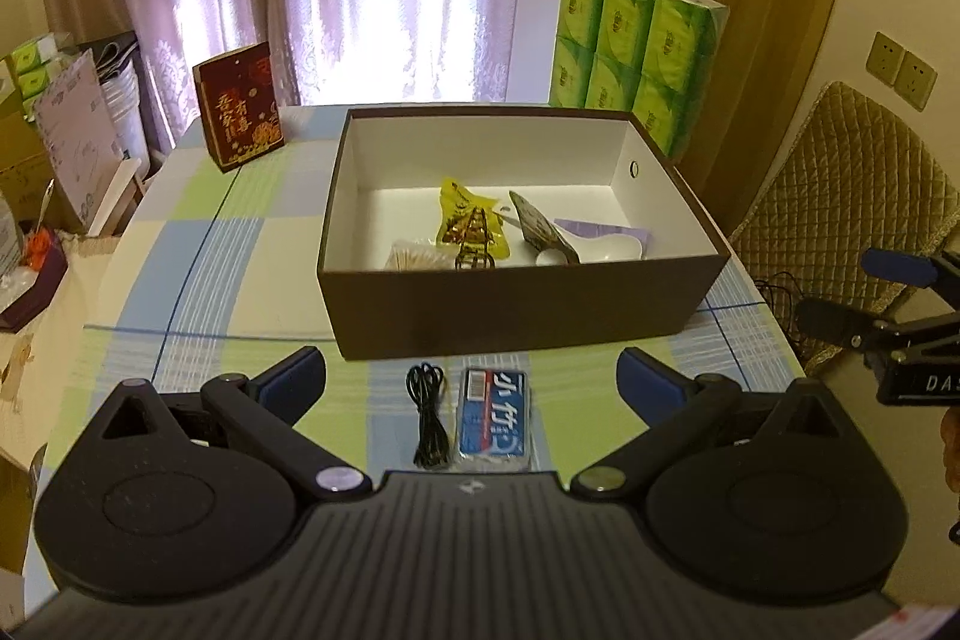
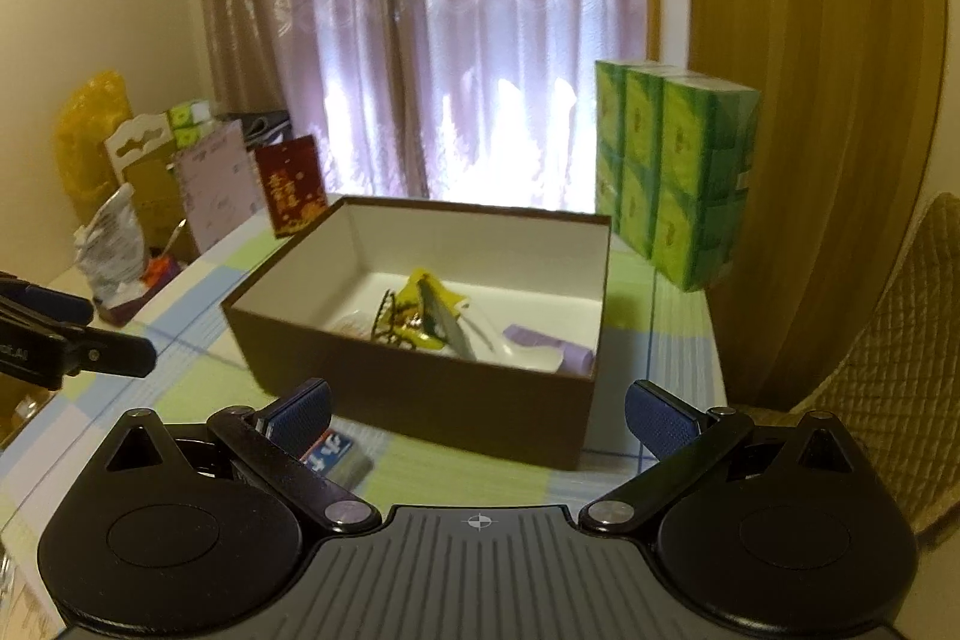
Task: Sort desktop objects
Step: 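Withdraw both tools from the box back toward the table items, then lower the right tool onto the brown dried mushroom and close on it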
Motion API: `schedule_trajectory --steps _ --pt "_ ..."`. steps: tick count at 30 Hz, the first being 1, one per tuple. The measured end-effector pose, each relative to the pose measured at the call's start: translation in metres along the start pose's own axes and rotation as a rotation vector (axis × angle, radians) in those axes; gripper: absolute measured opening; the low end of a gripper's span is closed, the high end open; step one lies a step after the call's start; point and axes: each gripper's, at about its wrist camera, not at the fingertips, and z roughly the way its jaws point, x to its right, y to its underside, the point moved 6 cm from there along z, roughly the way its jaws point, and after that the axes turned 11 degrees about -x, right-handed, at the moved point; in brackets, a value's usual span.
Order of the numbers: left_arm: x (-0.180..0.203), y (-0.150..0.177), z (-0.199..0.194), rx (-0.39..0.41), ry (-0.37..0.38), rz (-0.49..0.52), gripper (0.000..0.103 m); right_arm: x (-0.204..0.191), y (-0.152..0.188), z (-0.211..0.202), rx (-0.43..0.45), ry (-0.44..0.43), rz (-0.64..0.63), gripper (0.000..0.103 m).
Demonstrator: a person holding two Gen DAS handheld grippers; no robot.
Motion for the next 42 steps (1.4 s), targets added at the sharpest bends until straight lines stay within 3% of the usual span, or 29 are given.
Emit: schedule_trajectory --steps 15,26,42 --pt "0.017 0.045 -0.013 0.000 -0.058 -0.070 0.102 0.002 0.025 -0.013 -0.022 -0.047 -0.039 0.101" --pt "0.034 0.065 -0.014 0.012 -0.086 -0.045 0.102 0.008 0.046 -0.011 -0.063 -0.055 -0.038 0.101" --pt "0.008 0.084 0.013 -0.054 -0.072 -0.027 0.102 0.006 0.094 0.033 -0.220 -0.059 0.052 0.101"
